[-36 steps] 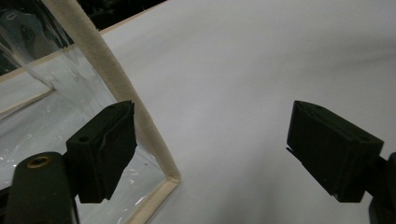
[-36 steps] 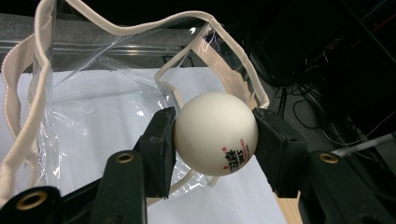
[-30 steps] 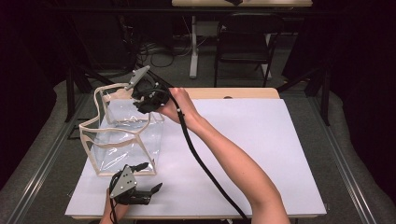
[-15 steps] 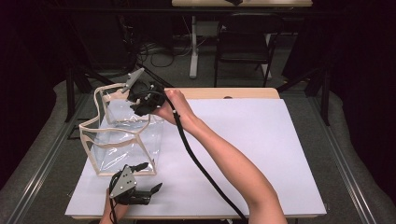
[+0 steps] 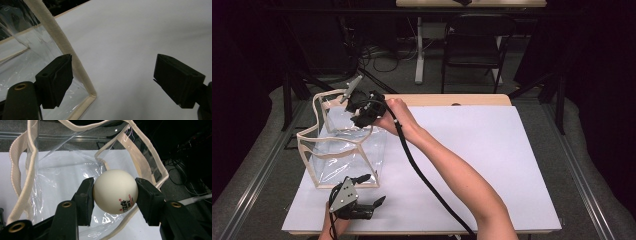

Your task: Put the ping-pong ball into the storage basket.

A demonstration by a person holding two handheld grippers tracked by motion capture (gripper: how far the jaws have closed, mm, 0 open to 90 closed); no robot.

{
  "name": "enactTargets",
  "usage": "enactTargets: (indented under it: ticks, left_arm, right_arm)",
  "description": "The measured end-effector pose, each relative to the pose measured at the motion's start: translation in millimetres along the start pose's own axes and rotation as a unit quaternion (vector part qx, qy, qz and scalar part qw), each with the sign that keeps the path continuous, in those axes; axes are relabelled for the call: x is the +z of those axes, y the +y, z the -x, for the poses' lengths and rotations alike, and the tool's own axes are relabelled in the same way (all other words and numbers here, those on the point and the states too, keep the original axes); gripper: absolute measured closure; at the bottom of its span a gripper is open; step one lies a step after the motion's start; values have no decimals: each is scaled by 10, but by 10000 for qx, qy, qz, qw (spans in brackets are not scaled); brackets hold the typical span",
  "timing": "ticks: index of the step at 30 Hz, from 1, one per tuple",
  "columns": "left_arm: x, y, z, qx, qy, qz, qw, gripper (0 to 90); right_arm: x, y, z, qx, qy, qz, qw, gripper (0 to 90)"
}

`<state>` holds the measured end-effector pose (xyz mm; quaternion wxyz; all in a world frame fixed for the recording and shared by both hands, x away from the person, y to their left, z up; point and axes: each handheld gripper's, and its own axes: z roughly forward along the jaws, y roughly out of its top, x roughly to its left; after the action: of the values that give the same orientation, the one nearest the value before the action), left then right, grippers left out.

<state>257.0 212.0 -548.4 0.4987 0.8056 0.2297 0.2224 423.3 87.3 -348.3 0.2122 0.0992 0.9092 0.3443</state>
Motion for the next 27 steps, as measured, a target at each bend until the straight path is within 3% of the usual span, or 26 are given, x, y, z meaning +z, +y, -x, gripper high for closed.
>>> enactTargets:
  ticks: [27]
  left_arm:
    - [-1,0,0,-1,-1,-6,10000,159]
  right_arm:
    - [115,-28,-47,-55,312,-369,9988,509]
